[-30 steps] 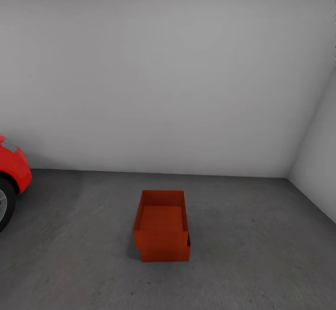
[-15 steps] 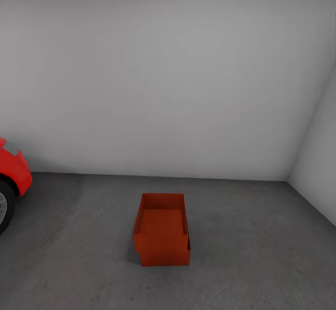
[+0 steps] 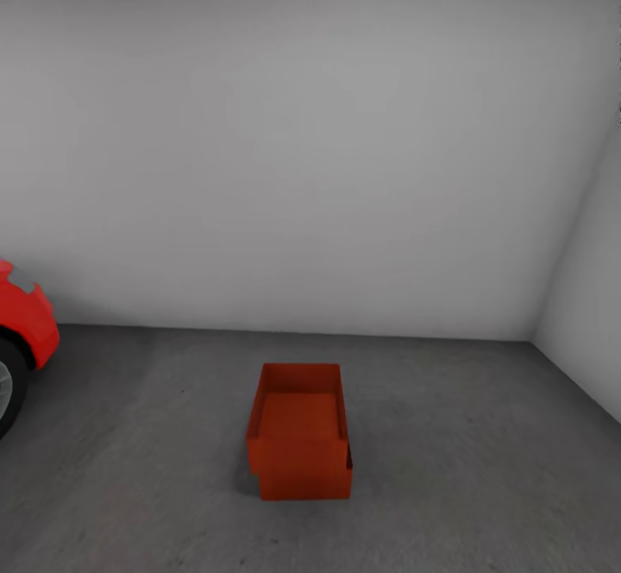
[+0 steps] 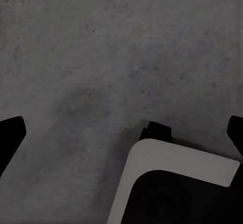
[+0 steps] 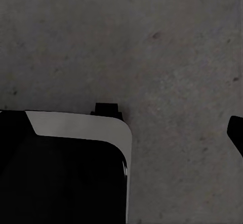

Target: Move the two storage containers from the living room to the garage. In the garage, place one container on the floor and stack the other container on top of it (either order is fine).

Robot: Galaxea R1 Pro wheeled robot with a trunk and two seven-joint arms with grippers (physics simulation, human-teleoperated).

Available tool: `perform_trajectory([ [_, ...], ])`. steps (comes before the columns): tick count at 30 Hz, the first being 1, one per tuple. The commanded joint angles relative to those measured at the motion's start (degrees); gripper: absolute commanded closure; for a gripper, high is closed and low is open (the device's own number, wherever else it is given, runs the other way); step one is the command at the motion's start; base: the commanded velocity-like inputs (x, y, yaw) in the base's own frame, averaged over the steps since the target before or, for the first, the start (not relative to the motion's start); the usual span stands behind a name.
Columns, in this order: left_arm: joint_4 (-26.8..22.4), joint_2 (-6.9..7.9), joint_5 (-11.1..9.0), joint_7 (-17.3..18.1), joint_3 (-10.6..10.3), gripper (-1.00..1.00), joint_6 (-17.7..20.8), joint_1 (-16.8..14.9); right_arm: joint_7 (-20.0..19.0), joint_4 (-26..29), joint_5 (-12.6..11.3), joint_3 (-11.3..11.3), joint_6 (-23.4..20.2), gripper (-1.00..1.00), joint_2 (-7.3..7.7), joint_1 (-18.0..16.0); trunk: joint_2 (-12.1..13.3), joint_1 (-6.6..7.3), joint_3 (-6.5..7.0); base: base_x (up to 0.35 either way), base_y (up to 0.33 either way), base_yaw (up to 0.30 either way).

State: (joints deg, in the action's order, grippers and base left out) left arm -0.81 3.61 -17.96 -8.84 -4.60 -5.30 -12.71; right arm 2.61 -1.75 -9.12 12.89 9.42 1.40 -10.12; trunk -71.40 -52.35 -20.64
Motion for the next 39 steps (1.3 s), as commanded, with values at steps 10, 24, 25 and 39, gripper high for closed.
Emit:
perform_trajectory([
  [10, 0.0, 0.00, -0.5, -0.2, -0.5, -1.00, -0.2, 0.0, 0.0, -0.2, -0.6, 0.5, 0.4, -1.00, 0.21, 0.7, 0.0, 0.00, 0.87, 0.000, 0.000, 0.000],
  [24, 0.1, 0.01, -1.1, -0.2, -0.3, -1.00, -0.2, 0.0, -0.1, -0.2, 1.0, 1.0, 0.5, -1.00, 2.73, 3.5, 0.0, 0.00, 2.16, 0.000, 0.000, 0.000],
  [25, 0.1, 0.03, -1.2, -0.2, -0.3, -1.00, -0.2, 0.0, 0.0, -0.2, 1.7, 1.0, 0.6, -1.00, 2.79, 3.6, 0.0, 0.00, 2.26, 0.000, 0.000, 0.000],
  [39, 0.0, -0.03, -0.7, -0.2, -0.5, -1.00, -0.2, 0.0, 0.0, -0.1, 2.7, 1.0, 0.8, -1.00, 2.94, 3.6, 0.0, 0.00, 3.55, 0.000, 0.000, 0.000],
])
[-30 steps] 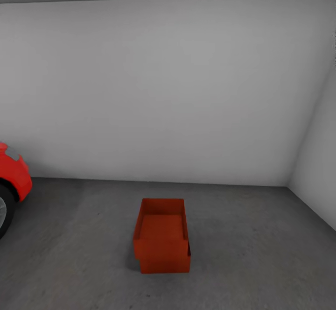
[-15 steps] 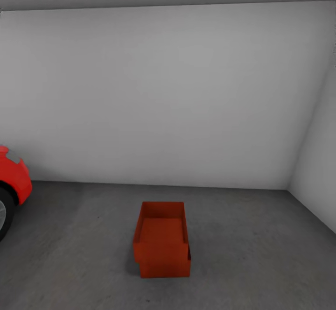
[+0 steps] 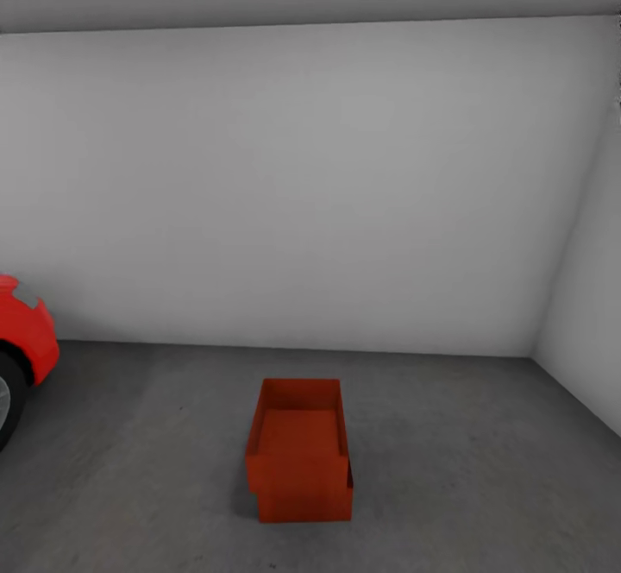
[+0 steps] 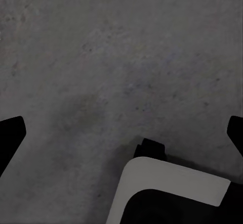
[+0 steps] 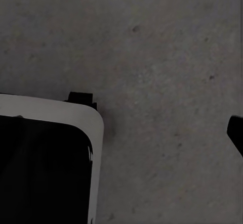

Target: Move the two storage containers from the living room to the garage. In the garage, place one container on the floor and stack the other container on top of it (either order is fine).

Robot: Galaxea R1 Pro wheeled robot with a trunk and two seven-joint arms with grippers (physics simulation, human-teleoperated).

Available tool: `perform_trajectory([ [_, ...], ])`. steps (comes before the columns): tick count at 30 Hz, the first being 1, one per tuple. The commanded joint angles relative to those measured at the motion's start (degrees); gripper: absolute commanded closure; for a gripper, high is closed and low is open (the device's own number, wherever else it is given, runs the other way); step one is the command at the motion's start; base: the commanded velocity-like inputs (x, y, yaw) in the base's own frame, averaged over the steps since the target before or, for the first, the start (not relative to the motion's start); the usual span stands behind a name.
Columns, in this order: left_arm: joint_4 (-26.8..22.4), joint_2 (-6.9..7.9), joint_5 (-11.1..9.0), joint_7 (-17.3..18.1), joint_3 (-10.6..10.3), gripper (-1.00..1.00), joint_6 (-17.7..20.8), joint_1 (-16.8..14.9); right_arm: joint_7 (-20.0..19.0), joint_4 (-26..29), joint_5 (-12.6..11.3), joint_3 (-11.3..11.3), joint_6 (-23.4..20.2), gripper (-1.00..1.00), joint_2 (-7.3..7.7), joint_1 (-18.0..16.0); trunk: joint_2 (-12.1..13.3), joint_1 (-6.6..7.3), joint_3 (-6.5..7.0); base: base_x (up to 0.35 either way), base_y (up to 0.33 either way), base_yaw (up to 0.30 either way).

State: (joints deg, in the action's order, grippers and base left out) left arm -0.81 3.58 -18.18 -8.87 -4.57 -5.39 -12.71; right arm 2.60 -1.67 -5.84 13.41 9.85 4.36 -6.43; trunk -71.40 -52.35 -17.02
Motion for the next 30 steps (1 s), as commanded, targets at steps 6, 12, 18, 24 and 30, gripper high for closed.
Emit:
perform_trajectory([
  [6, 0.0, -0.06, -0.5, -0.1, -0.5, -1.00, -0.1, 0.0, 0.0, -0.2, -0.6, 0.5, 0.3, -1.00, -0.07, -0.1, 0.0, 0.00, 0.49, 0.000, 0.000, 0.000],
  [12, 0.0, 0.00, -0.5, -0.1, -0.5, -1.00, -0.1, 0.0, 0.0, -0.2, -0.6, 0.5, 0.3, -1.00, -0.11, -0.1, 0.0, 0.00, 1.05, 0.000, 0.000, 0.000],
  [18, 0.0, -0.01, -0.5, -0.1, -0.5, -1.00, -0.1, 0.0, 0.0, -0.2, -0.6, 0.5, 0.3, -1.00, -0.19, -0.1, 0.0, 0.00, 1.60, 0.000, 0.000, 0.000],
  [24, 0.0, 0.02, -0.5, -0.1, -0.5, -1.00, -0.1, 0.0, 0.0, -0.2, -0.6, 0.5, 0.3, -1.00, -0.22, -0.1, 0.0, 0.00, 2.16, 0.000, 0.000, 0.000],
  [30, 0.0, 0.02, -0.5, -0.1, -0.5, -1.00, -0.1, 0.0, 0.2, -0.2, -0.6, 0.4, 0.3, -1.00, -0.24, -0.1, 0.0, 0.00, 2.42, 0.000, 0.000, 0.000],
])
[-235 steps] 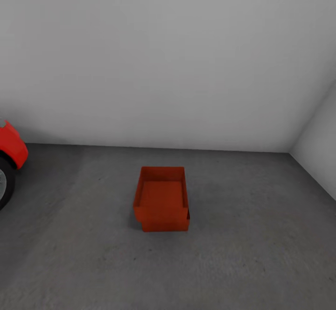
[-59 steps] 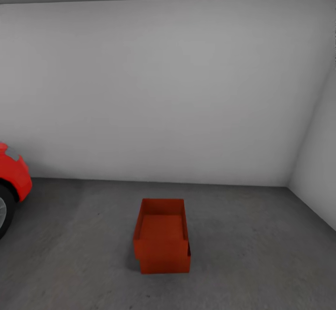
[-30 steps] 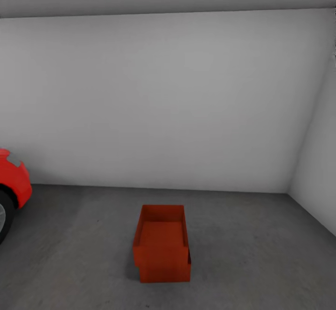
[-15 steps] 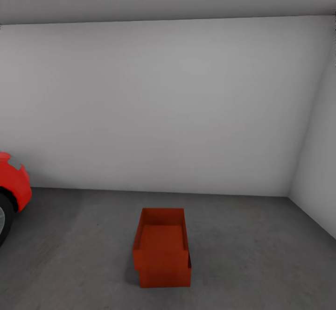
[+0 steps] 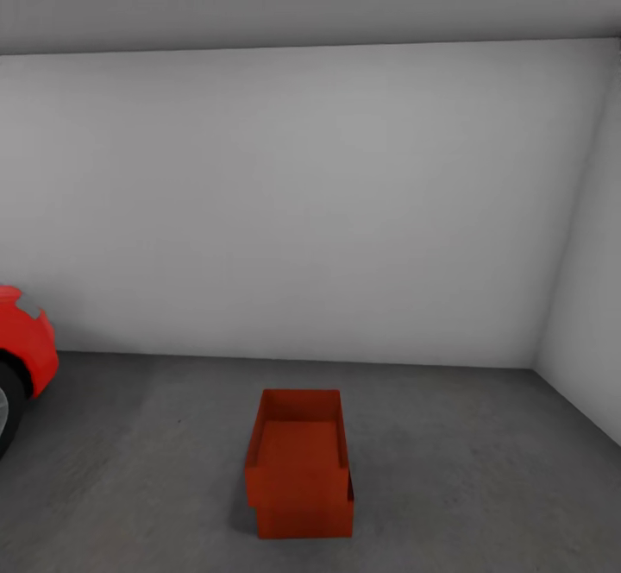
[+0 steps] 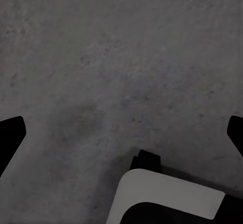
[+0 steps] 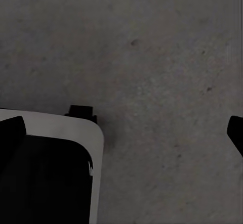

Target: Move the two storage containers from the living room to the garage. In the garage, place one container on the floor and stack the other container on top of it (either order is fine).

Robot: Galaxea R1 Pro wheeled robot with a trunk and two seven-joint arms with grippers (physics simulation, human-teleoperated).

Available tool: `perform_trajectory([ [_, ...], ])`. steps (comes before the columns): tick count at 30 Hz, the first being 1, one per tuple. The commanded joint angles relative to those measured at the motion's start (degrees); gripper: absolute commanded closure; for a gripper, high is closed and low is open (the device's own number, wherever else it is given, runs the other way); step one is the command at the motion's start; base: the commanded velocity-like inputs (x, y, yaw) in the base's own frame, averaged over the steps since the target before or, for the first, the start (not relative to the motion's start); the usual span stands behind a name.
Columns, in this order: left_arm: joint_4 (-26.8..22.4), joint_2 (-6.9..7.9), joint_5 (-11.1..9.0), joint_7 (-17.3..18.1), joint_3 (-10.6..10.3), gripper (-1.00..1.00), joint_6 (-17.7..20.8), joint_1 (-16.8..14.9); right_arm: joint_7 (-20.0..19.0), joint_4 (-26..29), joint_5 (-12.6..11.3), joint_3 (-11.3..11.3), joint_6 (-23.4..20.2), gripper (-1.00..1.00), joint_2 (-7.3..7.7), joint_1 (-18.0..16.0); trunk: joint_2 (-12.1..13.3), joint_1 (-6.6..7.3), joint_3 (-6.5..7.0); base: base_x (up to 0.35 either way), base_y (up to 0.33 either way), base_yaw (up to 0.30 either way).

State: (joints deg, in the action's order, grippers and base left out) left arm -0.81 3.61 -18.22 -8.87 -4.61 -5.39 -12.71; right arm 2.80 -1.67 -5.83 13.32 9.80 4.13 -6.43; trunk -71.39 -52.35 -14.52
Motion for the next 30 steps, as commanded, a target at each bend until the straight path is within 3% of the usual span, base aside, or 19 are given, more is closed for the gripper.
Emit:
perform_trajectory([
  [1, 0.0, 0.00, -0.5, -0.1, -0.5, -1.00, -0.1, 0.0, 0.1, -0.2, -0.6, 0.5, 0.3, -1.00, -0.02, -0.1, 0.0, 0.00, -0.06, 0.000, 0.000, 0.000],
  [16, 0.0, -0.11, -0.5, -0.1, -0.4, -1.00, -0.1, 0.0, 0.4, -0.1, -0.2, 0.7, 0.4, -1.00, 0.07, -0.1, 0.0, 0.00, -0.03, 0.000, 0.000, 0.000],
  [30, 0.8, -1.02, -0.9, -0.1, -0.4, -1.00, 0.0, 0.0, 0.0, -0.2, -1.5, 0.2, 0.3, -1.00, -1.02, -0.1, 0.0, 0.00, -0.03, 0.000, 0.000, 0.000],
])
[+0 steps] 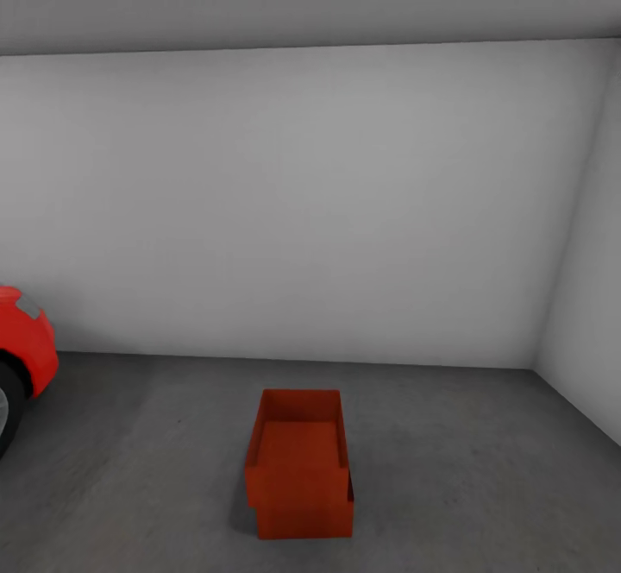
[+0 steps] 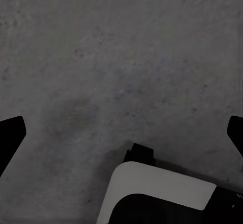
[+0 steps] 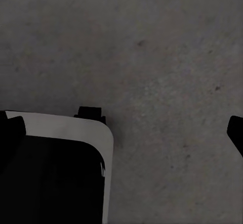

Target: Move the two storage containers from the living room to the garage. In the garage, place one container on the floor and stack the other container on top of it (either order is fine).

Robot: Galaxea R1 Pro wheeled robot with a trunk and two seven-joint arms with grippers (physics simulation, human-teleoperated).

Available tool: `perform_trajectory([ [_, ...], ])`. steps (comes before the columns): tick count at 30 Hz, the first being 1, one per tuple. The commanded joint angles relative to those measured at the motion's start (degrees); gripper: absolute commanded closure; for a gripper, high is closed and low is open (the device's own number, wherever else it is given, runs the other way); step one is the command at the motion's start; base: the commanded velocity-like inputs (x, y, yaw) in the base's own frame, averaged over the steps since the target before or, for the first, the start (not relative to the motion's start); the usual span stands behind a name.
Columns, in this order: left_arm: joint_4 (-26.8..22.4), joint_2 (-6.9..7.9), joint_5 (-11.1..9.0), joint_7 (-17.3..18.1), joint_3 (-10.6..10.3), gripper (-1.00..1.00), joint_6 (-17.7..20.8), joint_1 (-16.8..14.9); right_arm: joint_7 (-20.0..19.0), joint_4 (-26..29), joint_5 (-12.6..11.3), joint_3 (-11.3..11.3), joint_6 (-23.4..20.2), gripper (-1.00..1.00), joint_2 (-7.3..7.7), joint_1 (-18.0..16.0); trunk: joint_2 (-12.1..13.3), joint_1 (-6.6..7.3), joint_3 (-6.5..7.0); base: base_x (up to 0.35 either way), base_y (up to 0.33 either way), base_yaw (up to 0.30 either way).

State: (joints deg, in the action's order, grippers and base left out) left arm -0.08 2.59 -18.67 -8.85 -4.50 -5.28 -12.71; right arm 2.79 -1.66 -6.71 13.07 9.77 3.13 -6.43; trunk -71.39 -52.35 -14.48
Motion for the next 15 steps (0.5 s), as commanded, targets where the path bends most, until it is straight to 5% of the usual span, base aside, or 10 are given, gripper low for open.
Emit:
perform_trajectory([
  [1, 0.0, 0.00, -0.4, -0.1, -0.5, -1.00, -0.1, 0.0, 0.0, -0.2, -0.6, 0.5, 0.3, -1.00, -0.03, -0.1, 0.0, 0.00, -0.07, 0.000, 0.000, 0.000],
  [15, -0.8, 0.21, 0.1, -0.1, -0.8, -1.00, -0.2, 0.0, 0.0, 0.3, -0.2, 0.5, 0.0, -1.00, 0.03, -0.1, 0.0, 0.00, -0.07, 0.000, 0.000, 0.000],
])
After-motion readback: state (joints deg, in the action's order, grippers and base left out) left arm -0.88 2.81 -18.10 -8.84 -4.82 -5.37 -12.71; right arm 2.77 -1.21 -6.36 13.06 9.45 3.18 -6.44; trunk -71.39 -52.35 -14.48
